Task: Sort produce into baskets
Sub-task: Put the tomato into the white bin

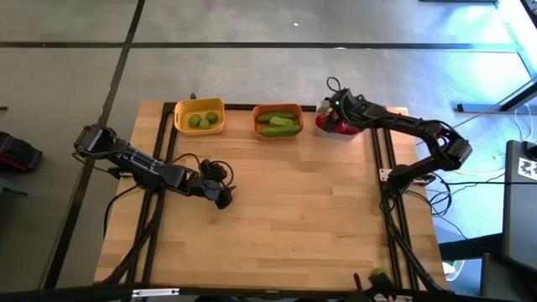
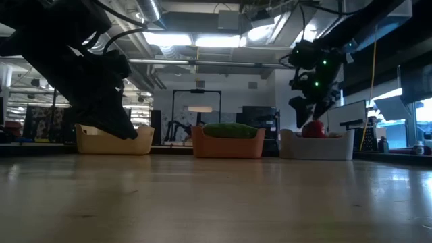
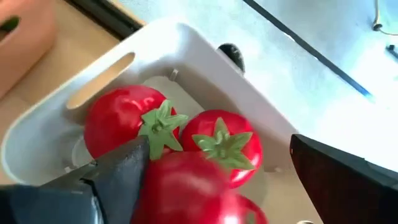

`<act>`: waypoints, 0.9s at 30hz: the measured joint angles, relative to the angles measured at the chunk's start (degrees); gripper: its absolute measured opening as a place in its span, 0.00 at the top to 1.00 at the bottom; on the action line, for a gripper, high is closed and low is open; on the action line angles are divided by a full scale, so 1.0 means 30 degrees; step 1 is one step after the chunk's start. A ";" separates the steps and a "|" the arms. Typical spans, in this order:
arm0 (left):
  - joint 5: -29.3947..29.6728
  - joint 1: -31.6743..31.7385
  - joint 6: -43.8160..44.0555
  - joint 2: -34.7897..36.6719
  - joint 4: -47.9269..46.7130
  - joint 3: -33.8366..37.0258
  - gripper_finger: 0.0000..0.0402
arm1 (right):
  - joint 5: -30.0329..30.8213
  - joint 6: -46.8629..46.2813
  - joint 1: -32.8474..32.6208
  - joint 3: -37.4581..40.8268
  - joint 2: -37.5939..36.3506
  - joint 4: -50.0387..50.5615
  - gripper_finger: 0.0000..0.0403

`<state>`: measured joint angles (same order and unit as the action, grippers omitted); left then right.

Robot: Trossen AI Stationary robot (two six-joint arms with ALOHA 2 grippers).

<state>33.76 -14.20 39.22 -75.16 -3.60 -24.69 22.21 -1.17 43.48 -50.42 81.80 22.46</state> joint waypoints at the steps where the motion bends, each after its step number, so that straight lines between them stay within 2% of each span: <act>1: 0.0000 0.0000 -0.0006 0.0000 0.0000 0.0000 0.15 | 0.0107 0.0003 0.0000 -0.0239 -0.0073 0.0284 0.06; 14: 0.0000 0.0007 0.0014 0.0000 0.0007 0.0000 0.15 | 0.0187 0.0066 0.0000 -0.0667 -0.2621 0.3994 0.06; 27: 0.0007 0.0007 -0.0066 0.0000 0.0007 0.0000 0.15 | 0.0027 -0.0122 0.0015 0.2338 -0.2414 0.2038 0.06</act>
<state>33.78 -14.17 39.03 -75.16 -3.57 -24.69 22.29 -1.54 43.53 -43.41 74.56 28.57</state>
